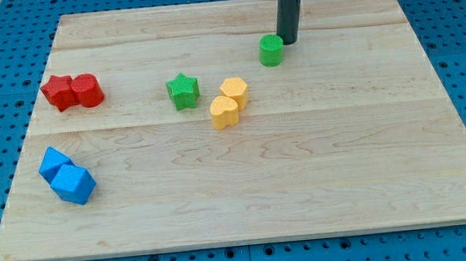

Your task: Push green circle to the top center

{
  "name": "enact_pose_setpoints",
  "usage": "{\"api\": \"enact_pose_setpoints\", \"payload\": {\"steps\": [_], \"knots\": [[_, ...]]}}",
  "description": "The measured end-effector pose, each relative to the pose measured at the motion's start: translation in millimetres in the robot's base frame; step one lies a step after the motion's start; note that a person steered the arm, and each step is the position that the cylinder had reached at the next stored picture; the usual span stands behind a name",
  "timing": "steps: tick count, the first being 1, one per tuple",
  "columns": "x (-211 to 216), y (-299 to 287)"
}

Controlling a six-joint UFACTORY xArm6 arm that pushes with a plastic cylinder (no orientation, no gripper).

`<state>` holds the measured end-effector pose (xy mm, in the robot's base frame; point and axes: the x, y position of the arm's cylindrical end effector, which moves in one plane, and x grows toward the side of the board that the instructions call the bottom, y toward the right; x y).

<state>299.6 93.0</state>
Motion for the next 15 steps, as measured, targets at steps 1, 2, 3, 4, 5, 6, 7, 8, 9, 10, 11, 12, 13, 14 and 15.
{"api": "enact_pose_setpoints", "payload": {"steps": [1,2,3,4,5,6,7,8,9,10,11,12,13,14,15], "knots": [[0.0,0.6],[0.0,7.3],[0.0,15.6],[0.0,21.7],[0.0,23.1],[0.0,23.1],[9.0,29.3],[58.8,52.2],[42.9,24.5],[3.8,-15.1],[28.5,-23.1],[49.6,-27.6],[48.6,-66.0],[11.8,-94.7],[-21.7,-112.3]]}}
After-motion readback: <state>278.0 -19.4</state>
